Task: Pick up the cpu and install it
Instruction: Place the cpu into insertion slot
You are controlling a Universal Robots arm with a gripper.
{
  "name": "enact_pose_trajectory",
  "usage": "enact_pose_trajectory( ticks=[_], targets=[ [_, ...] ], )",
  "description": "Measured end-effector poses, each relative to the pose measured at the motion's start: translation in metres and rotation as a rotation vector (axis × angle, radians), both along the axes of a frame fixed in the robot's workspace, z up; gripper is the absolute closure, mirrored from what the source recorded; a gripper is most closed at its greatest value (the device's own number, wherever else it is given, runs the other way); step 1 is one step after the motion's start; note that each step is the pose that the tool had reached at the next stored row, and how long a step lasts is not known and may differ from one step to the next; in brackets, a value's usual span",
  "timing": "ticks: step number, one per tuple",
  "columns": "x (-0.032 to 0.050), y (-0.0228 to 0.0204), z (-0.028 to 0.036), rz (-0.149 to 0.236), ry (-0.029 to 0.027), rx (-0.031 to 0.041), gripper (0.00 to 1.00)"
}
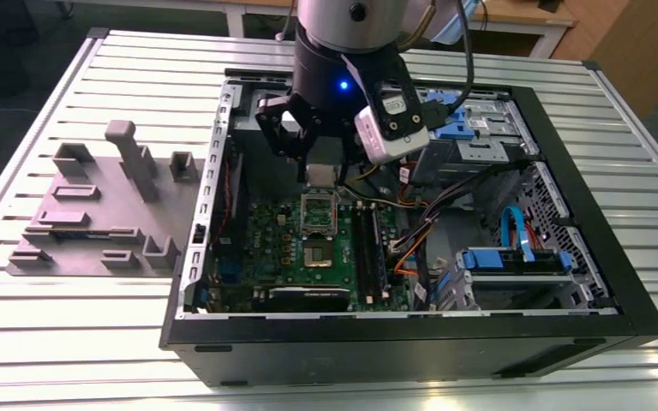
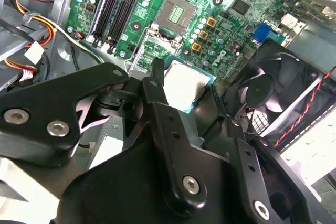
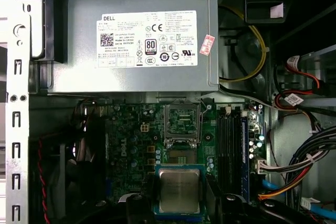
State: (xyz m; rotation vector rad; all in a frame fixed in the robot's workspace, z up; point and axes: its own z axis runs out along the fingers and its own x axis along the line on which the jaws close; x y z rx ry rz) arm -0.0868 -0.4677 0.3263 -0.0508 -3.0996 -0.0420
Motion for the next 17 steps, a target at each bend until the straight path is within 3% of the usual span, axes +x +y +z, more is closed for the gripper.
enact_pose_trajectory(
  ticks=[9, 17],
  targets=[
    [0.0000, 0.0000, -0.0006, 0.000, -0.0002, 0.0003, 0.53],
    [-0.0001, 0.0000, -0.0139, 0.000, -0.0001, 0.0001, 0.53]
  ],
)
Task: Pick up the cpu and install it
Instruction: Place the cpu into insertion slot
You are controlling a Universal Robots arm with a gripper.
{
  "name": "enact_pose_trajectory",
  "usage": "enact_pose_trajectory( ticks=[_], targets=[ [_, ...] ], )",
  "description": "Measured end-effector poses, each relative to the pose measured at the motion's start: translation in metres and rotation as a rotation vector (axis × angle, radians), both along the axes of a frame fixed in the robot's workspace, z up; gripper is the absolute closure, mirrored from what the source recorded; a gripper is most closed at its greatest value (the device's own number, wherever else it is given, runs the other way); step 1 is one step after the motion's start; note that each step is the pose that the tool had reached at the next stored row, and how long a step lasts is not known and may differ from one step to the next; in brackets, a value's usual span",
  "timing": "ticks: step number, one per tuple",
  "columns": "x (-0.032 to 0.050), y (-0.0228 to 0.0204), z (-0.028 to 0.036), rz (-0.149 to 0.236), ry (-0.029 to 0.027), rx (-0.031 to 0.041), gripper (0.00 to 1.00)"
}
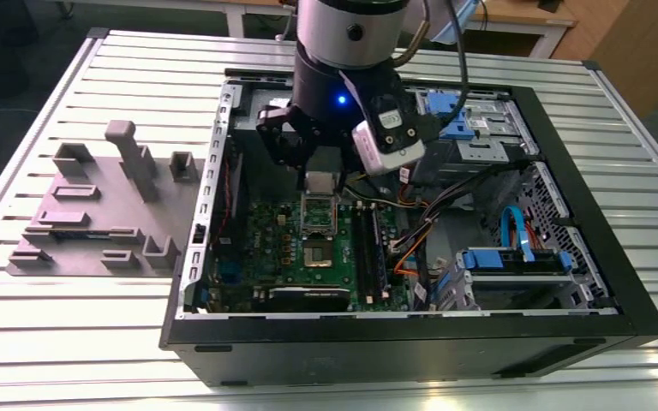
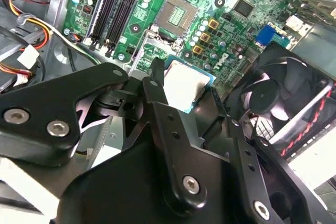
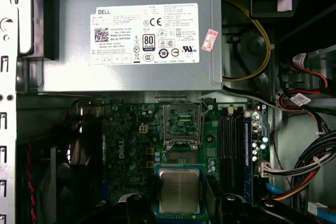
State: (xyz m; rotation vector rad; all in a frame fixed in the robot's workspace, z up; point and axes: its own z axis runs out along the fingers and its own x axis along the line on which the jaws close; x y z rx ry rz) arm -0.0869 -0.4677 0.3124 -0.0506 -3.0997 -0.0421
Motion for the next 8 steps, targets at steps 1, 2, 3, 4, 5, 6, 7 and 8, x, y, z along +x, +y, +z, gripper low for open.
enact_pose_trajectory(
  ticks=[1, 2, 3, 4, 5, 6, 7, 8],
  targets=[
    [0.0000, 0.0000, -0.0018, 0.000, 0.0000, 0.0000, 0.53],
    [0.0000, 0.0000, -0.0036, 0.000, 0.0000, 0.0000, 0.53],
    [0.0000, 0.0000, -0.0055, 0.000, 0.0000, 0.0000, 0.53],
    [0.0000, 0.0000, -0.0073, 0.000, 0.0000, 0.0000, 0.53],
    [0.0000, 0.0000, -0.0091, 0.000, 0.0000, 0.0001, 0.53],
    [0.0000, 0.0000, -0.0109, 0.000, 0.0000, 0.0000, 0.53],
    [0.0000, 0.0000, -0.0127, 0.000, 0.0000, 0.0000, 0.53],
    [0.0000, 0.0000, -0.0145, 0.000, 0.0000, 0.0001, 0.53]
  ],
)
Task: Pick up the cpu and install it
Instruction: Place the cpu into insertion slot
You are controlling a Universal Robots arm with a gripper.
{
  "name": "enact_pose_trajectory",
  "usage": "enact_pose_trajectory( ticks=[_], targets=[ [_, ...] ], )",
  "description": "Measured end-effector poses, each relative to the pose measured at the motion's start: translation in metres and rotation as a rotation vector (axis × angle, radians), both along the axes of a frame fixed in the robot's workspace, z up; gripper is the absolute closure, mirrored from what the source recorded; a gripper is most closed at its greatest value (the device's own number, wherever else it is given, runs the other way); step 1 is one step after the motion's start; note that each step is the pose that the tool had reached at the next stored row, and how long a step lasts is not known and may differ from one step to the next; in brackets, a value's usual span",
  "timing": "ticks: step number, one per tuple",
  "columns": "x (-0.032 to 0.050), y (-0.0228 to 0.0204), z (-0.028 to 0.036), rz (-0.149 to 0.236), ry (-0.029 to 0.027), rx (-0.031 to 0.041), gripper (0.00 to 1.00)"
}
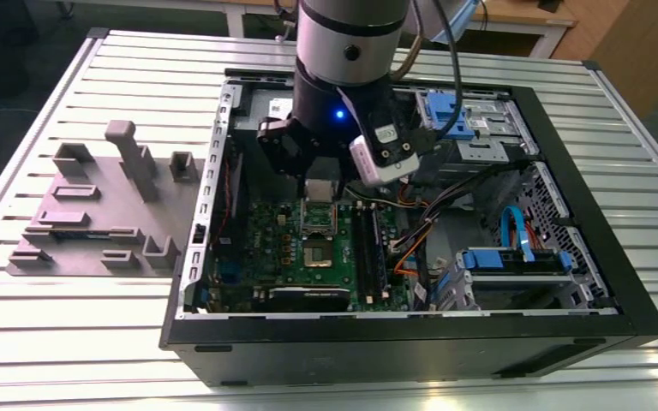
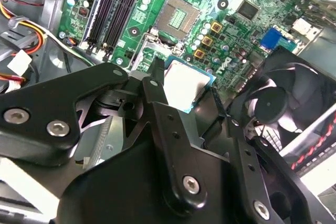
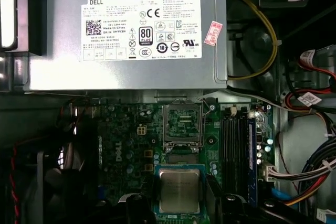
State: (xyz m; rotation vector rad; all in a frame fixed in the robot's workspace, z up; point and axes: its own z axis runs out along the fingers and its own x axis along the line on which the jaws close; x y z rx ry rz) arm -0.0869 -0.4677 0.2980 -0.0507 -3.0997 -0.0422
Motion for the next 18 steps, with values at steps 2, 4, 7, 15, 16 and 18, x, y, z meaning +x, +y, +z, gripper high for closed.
enact_pose_trajectory(
  ticks=[2, 4, 7, 15, 16, 18],
  targets=[
    [0.0000, 0.0000, -0.0033, 0.000, 0.0000, 0.0000, 0.53],
    [0.0000, 0.0000, -0.0057, 0.000, 0.0001, -0.0001, 0.53],
    [0.0001, -0.0009, -0.0077, 0.000, 0.0002, -0.0004, 0.53],
    [0.0061, -0.0028, -0.0151, 0.000, 0.0000, -0.0001, 0.53],
    [0.0061, -0.0028, -0.0169, 0.000, 0.0000, 0.0000, 0.53],
    [0.0064, -0.0028, -0.0205, 0.000, 0.0000, 0.0000, 0.53]
  ],
)
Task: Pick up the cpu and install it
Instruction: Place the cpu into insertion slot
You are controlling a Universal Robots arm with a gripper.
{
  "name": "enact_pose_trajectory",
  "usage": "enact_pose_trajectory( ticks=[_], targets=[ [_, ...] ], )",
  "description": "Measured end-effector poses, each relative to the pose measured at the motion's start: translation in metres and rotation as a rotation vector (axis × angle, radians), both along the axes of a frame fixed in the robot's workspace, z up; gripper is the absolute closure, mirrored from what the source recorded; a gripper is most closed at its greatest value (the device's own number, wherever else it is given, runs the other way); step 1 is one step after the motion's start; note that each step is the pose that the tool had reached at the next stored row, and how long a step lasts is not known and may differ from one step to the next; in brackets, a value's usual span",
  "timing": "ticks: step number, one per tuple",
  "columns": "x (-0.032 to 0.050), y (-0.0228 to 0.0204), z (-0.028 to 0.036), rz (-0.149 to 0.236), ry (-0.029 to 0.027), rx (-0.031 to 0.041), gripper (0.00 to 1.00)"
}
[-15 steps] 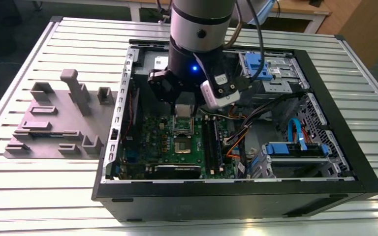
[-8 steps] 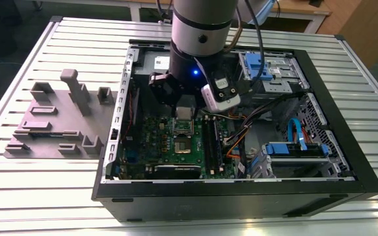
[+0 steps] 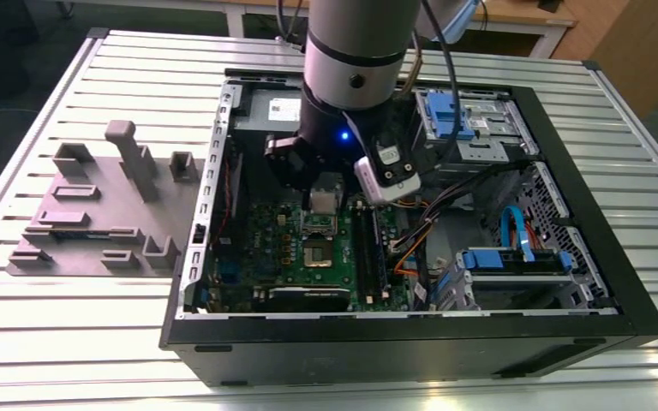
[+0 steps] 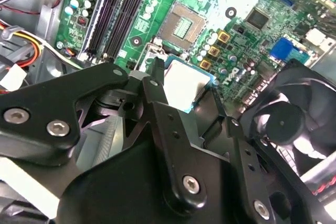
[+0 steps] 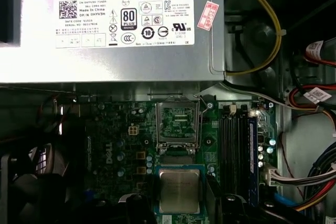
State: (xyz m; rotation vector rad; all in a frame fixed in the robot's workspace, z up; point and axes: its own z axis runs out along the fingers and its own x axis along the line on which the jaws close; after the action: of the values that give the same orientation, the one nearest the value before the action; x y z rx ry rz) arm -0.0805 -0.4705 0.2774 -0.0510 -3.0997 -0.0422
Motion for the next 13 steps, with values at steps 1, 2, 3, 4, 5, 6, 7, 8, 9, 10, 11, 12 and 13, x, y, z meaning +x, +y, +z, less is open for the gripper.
enact_pose_trajectory(
  ticks=[1, 2, 3, 4, 5, 6, 7, 8, 9, 10, 11, 12, 13],
  targets=[
    [0.0000, 0.0000, -0.0018, 0.000, 0.0001, -0.0001, 0.53],
    [0.0000, 0.0000, -0.0035, 0.000, 0.0001, -0.0001, 0.53],
    [0.0000, 0.0000, -0.0055, 0.000, 0.0001, -0.0001, 0.53],
    [0.0001, -0.0001, -0.0073, 0.000, 0.0001, -0.0001, 0.53],
    [0.0001, -0.0001, -0.0091, 0.000, 0.0001, -0.0001, 0.53],
    [0.0001, -0.0001, -0.0109, 0.000, 0.0001, -0.0002, 0.53],
    [0.0001, -0.0001, -0.0127, 0.000, 0.0001, -0.0002, 0.53],
    [0.0001, -0.0001, -0.0145, 0.000, 0.0001, -0.0001, 0.53],
    [0.0001, -0.0001, -0.0164, 0.000, 0.0000, 0.0000, 0.53],
    [0.0001, -0.0001, -0.0182, 0.000, 0.0001, -0.0001, 0.53],
    [0.0001, -0.0002, -0.0200, 0.000, 0.0000, -0.0001, 0.53],
    [0.0001, -0.0004, -0.0219, 0.000, 0.0000, 0.0000, 0.53],
    [0.0001, -0.0008, -0.0234, 0.000, 0.0000, -0.0001, 0.53]
  ],
)
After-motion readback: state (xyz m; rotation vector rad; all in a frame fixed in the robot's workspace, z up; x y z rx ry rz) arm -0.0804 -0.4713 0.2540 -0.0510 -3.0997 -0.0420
